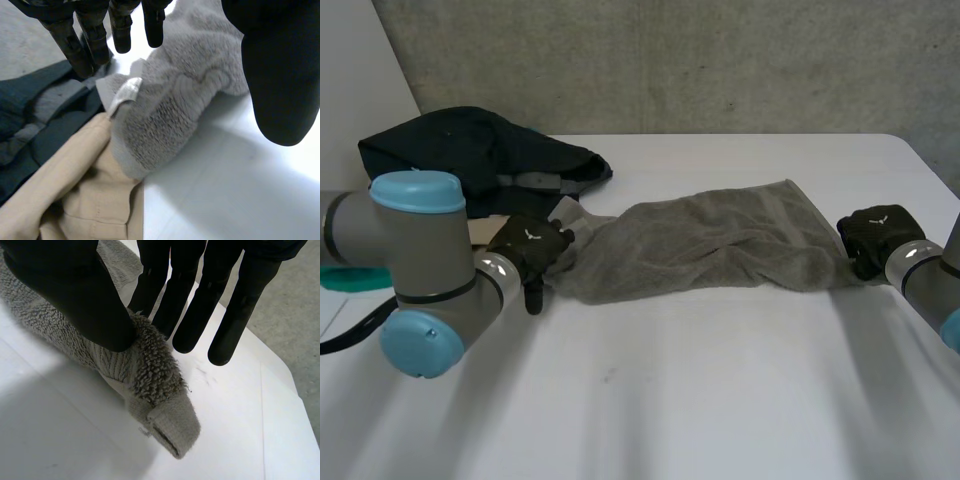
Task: Fold the laundry.
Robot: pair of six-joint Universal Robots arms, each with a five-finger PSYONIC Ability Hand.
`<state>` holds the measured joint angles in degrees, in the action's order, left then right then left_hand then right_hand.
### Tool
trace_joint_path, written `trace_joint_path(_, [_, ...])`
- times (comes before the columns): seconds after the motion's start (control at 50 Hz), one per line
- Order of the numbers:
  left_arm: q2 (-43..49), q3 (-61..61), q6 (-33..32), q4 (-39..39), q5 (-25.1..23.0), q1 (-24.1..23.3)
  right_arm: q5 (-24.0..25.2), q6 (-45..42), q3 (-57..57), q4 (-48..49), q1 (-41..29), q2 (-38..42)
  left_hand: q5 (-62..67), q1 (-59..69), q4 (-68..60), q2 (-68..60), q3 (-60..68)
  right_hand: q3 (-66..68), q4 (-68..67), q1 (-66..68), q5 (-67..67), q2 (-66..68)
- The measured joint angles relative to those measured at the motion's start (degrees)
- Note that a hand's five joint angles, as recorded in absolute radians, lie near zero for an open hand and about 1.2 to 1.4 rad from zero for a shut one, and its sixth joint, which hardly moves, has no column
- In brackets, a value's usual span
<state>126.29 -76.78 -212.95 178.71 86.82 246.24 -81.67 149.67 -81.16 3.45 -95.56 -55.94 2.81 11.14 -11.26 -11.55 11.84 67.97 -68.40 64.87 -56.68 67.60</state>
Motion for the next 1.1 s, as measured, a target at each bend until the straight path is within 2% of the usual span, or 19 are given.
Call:
trace_joint_path(0.06, [2.23,1.76,-1.46,-0.11,-0.44,0.24,0.2,-0.46,0.05,-0.5,-0.07,0.05,0.93,1.79,-1.49,-1.4,1.24,0.0,0.0,0.0,0.0,0.0])
trace_joint_path(0.12, [5.24,4.61,-2.21,-0.1,-0.45,0.37,0.33,-1.22,0.05,-0.87,-0.05,-0.01,6.44,8.91,-7.81,-7.83,7.41,0.0,0.0,0.0,0.0,0.0])
trace_joint_path(0.18, [7.84,7.49,-2.29,-0.21,-0.34,0.31,0.38,-1.95,0.02,-1.14,-0.02,-0.13,26.38,31.44,-27.92,-28.6,27.0,0.0,-0.01,0.0,0.0,0.0])
trace_joint_path(0.2, [8.62,8.49,-2.27,-0.28,-0.31,0.26,0.39,-2.15,-0.02,-1.26,-0.01,-0.19,41.07,47.17,-42.89,-43.59,41.82,0.0,-0.01,0.0,0.0,0.0])
trace_joint_path(0.24, [9.51,10.0,-2.19,-0.56,-0.22,0.12,0.39,-2.41,-0.14,-1.51,0.03,-0.29,51.72,54.71,-54.01,-53.64,52.93,0.0,0.0,0.0,0.0,0.0])
trace_joint_path(0.26, [9.75,10.73,-2.1,-0.8,-0.16,0.0,0.39,-2.54,-0.25,-1.76,0.07,-0.43,52.92,54.7,-56.13,-55.86,55.03,0.0,-0.01,0.0,0.0,0.0])
trace_joint_path(0.4, [6.39,11.91,-0.81,-3.64,0.62,-0.98,0.61,-3.15,-1.72,-4.25,0.72,-3.04,52.98,54.71,-57.16,-56.73,56.25,0.0,-0.01,0.0,0.0,0.0])
trace_joint_path(0.56, [-9.02,8.0,4.69,-9.5,1.24,-0.87,2.25,-5.64,-3.27,-8.74,3.19,-12.43,52.98,54.71,-57.35,-56.73,56.25,0.0,-0.02,0.0,0.0,0.0])
trace_joint_path(0.64, [-17.35,7.0,8.72,-11.29,-0.88,-0.24,4.4,-5.87,-2.35,-9.85,3.96,-18.05,52.98,54.71,-57.35,-56.73,56.25,0.0,-0.02,0.0,0.0,0.0])
trace_joint_path(0.7, [-18.81,7.86,10.75,-11.66,-3.25,0.29,5.49,-4.82,-1.08,-9.46,3.55,-20.1,52.98,54.71,-57.36,-56.73,56.25,0.0,-0.02,0.0,0.0,0.0])
trace_joint_path(0.82, [-12.51,14.46,12.51,-12.75,-4.11,1.61,4.76,-0.75,1.77,-5.03,1.79,-18.71,52.98,54.71,-57.37,-56.73,56.26,0.0,-0.03,0.0,0.0,0.0])
trace_joint_path(1.02, [11.54,33.86,12.4,-19.52,3.47,1.74,-3.93,5.52,5.02,9.38,-3.25,-5.63,52.98,54.71,-57.37,-56.73,56.26,0.0,-0.03,0.0,0.0,0.0])
trace_joint_path(1.04, [13.99,35.69,12.34,-19.98,4.21,1.66,-5.43,5.57,5.09,11.14,-4.02,-3.55,51.51,53.06,-53.61,-52.86,52.86,0.0,-0.02,0.0,0.0,0.0])
trace_joint_path(1.08, [17.1,38.14,12.33,-20.28,5.11,1.63,-7.23,5.51,5.04,12.96,-4.85,-1.37,35.19,34.12,-36.66,-36.45,36.17,0.0,-0.03,0.0,0.0,0.0])
trace_joint_path(1.1, [18.09,38.99,12.36,-20.22,5.36,1.66,-8.02,5.47,4.98,13.64,-5.17,-0.59,30.52,28.77,-31.97,-30.64,31.62,0.0,-0.03,0.0,0.0,0.0])
